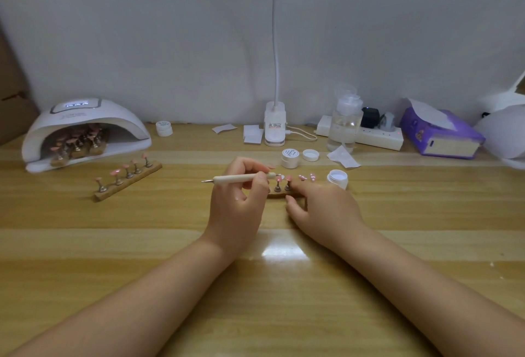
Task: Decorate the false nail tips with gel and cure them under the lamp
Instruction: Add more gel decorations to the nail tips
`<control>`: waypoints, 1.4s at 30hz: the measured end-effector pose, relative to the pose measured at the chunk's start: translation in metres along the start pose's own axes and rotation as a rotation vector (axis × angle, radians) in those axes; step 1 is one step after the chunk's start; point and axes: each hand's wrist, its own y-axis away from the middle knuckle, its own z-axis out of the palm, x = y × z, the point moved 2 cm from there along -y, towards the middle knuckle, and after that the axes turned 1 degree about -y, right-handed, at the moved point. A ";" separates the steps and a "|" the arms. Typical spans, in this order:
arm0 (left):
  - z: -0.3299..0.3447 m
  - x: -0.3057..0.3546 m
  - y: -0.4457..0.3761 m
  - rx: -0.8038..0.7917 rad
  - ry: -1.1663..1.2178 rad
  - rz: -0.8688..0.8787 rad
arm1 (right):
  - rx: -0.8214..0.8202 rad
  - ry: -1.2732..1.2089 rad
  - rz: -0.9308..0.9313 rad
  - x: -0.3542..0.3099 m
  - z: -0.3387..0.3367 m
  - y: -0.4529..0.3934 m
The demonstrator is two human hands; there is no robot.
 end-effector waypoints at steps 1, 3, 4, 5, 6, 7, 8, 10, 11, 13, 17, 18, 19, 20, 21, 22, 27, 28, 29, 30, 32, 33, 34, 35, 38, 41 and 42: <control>0.000 0.000 0.000 -0.002 0.001 -0.002 | -0.009 0.001 0.001 0.001 0.001 0.000; 0.000 -0.001 0.000 -0.008 0.006 -0.006 | -0.010 -0.018 0.009 0.002 0.001 -0.001; 0.000 -0.001 0.000 -0.011 0.010 -0.004 | 0.002 -0.035 0.010 0.003 0.000 -0.001; 0.000 -0.001 0.000 -0.014 0.012 -0.001 | 0.012 -0.051 0.013 0.002 -0.001 -0.001; 0.000 -0.001 -0.001 -0.017 0.012 0.001 | 0.026 -0.061 0.013 0.002 -0.002 0.000; 0.000 -0.001 -0.001 -0.018 0.011 0.000 | 0.039 -0.069 0.011 0.001 -0.003 0.001; 0.000 -0.001 -0.001 -0.017 0.011 -0.002 | 0.052 -0.071 0.005 0.000 -0.004 0.002; 0.000 -0.002 -0.001 -0.013 0.012 -0.007 | 0.076 -0.060 -0.008 -0.001 -0.004 0.003; 0.000 -0.002 -0.001 -0.012 0.011 -0.008 | 0.082 -0.042 -0.013 -0.001 -0.004 0.003; 0.000 -0.002 -0.001 -0.015 0.007 -0.007 | 0.098 0.002 -0.028 -0.001 -0.004 0.003; 0.001 -0.002 -0.001 -0.013 0.006 -0.005 | 0.101 0.157 -0.099 -0.005 -0.005 0.005; 0.001 -0.003 -0.001 -0.013 0.007 -0.005 | 0.091 0.189 -0.118 -0.006 -0.005 0.004; 0.001 -0.003 -0.001 -0.014 0.009 -0.005 | 0.085 0.195 -0.134 -0.008 -0.006 0.005; 0.001 -0.003 -0.001 -0.015 0.011 -0.004 | 0.086 0.221 -0.148 -0.009 -0.007 0.004; 0.001 -0.003 -0.001 -0.016 0.013 -0.005 | 0.107 0.248 -0.161 -0.012 -0.009 0.004; 0.001 -0.003 -0.001 -0.016 0.012 -0.006 | 0.144 0.266 -0.168 -0.015 -0.012 0.005; 0.001 -0.002 -0.001 -0.014 0.005 -0.007 | 0.113 0.225 -0.189 -0.012 -0.009 0.007; 0.001 -0.002 -0.001 -0.015 0.006 -0.010 | 0.111 0.240 -0.197 -0.010 -0.008 0.006; 0.001 -0.002 -0.001 -0.016 0.010 -0.014 | 0.106 0.226 -0.201 -0.011 -0.008 0.007; 0.000 -0.002 -0.001 -0.016 0.012 -0.017 | 0.115 0.184 -0.202 -0.013 -0.011 0.008; -0.001 -0.002 -0.001 -0.014 0.008 -0.020 | 0.194 0.107 -0.204 -0.016 -0.016 0.011; -0.001 -0.001 -0.001 -0.011 0.006 -0.021 | 0.242 0.079 -0.198 -0.016 -0.017 0.013; -0.001 -0.001 -0.001 -0.009 0.006 -0.022 | 0.261 0.073 -0.189 -0.016 -0.018 0.015; -0.001 0.000 -0.001 -0.008 0.006 -0.024 | 0.271 0.081 -0.189 -0.016 -0.018 0.016; -0.001 0.000 -0.001 -0.014 -0.004 -0.032 | 0.266 0.091 -0.189 -0.015 -0.018 0.017; -0.001 -0.001 0.000 -0.022 0.000 -0.046 | 0.220 0.095 -0.182 -0.011 -0.015 0.015; -0.002 -0.001 0.000 -0.023 0.002 -0.047 | 0.185 0.106 -0.159 -0.008 -0.014 0.013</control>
